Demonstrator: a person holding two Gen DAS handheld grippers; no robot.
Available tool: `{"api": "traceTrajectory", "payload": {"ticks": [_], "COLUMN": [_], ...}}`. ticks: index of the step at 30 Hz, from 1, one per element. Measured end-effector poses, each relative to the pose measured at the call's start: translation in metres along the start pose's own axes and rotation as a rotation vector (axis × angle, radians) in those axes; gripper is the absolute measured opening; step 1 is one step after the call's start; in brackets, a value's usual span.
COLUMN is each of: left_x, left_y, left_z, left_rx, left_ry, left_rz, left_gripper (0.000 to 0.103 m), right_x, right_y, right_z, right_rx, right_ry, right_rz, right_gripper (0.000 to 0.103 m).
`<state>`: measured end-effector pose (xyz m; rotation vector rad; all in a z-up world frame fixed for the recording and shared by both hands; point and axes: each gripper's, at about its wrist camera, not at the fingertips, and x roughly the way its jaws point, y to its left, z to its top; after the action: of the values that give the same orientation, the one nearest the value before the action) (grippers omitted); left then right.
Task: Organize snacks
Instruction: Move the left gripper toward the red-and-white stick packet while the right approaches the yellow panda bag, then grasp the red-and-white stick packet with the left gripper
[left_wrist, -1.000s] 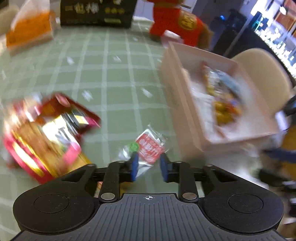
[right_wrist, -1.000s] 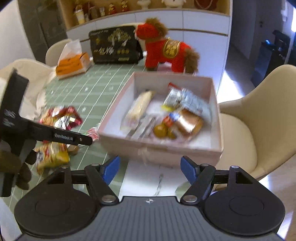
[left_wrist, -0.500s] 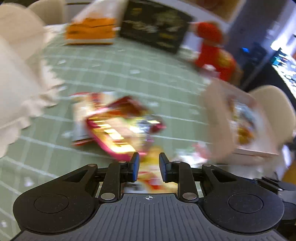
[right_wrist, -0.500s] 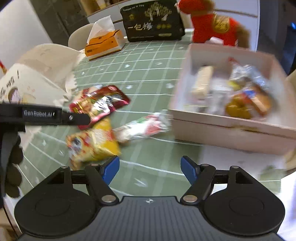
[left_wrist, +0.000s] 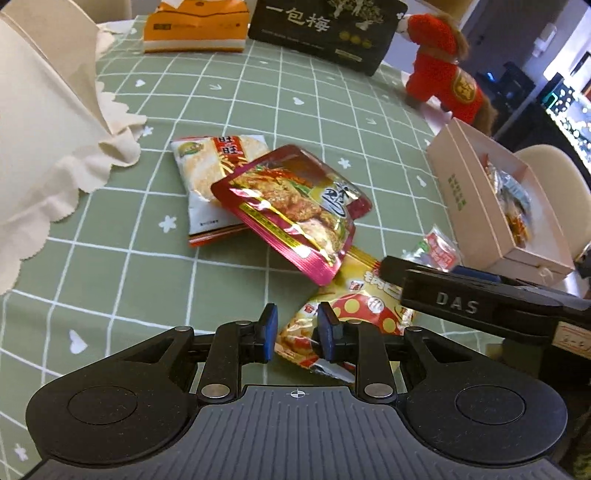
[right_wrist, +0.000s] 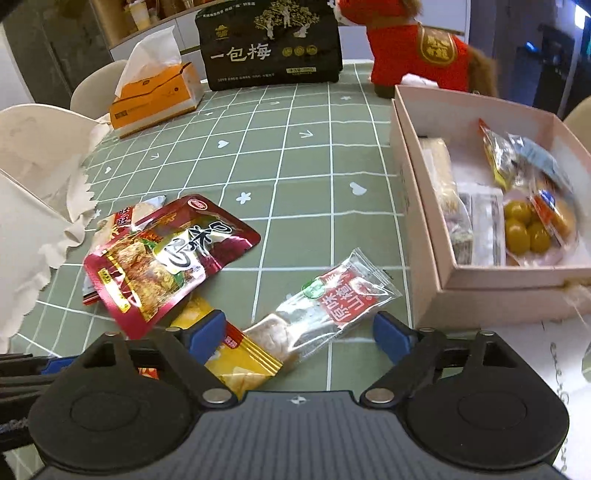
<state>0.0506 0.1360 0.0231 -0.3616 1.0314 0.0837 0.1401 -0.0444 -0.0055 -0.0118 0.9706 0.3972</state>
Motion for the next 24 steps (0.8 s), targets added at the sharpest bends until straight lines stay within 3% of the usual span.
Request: {"api": "traceTrajectory", "payload": {"ticks": [3, 5, 7, 11, 16, 19, 22, 24], "left_x": [0.000, -0.001, -0.002, -0.004, -0.002, -0.008, -0.001, 0.014], "left_y": [-0.002, -0.006, -0.012, -0.032, -0.066, -0.077, -0.087, -0.100], "left_z": [-0.003, -0.007, -0.012, -0.024, -0.037, -0.027, -0.004, 0.012], "left_rx": [-0.016, -0.023, -0.026, -0.005, 0.069, 0.062, 0.079, 0.143], "left_ry": [0.008, 0.022, 0.035, 0.067, 0.103, 0.045, 0.007, -0.008], "left_rz": [-0.024, -0.046, -0.065, -0.098, -0.168, -0.137, -0.116, -0.038], "left_gripper": [0.028, 0.028, 0.028, 0.028, 0.028, 0.028, 0.028, 0.029], "right_x": [-0.005, -0.012, -0.019, -0.037, -0.053, -0.058, -0.067, -0.073], "right_y": [-0.003, -0.006, -0.013, -0.045, -0.091, -0.099, -0.101, -0.100], "right_z": [-0.003, -0.007, -0.013, -0.028, -0.039, -0.046, -0.058, -0.067], "right_rx": [-0.034, -0.065, -0.094, -0.071, 0.034, 0.045, 0.050, 0.042], "right_ry": [0.010, 0.023, 0.039, 0.053, 0.066, 0.075, 0.098, 0.099], "right_rz": [0.010, 0.036, 0.052, 0.021, 0.012, 0.012, 0.019, 0.031], "right_gripper": [0.080, 0.062, 0.053, 0.046, 0.046, 0.049, 0.066, 0.071]}}
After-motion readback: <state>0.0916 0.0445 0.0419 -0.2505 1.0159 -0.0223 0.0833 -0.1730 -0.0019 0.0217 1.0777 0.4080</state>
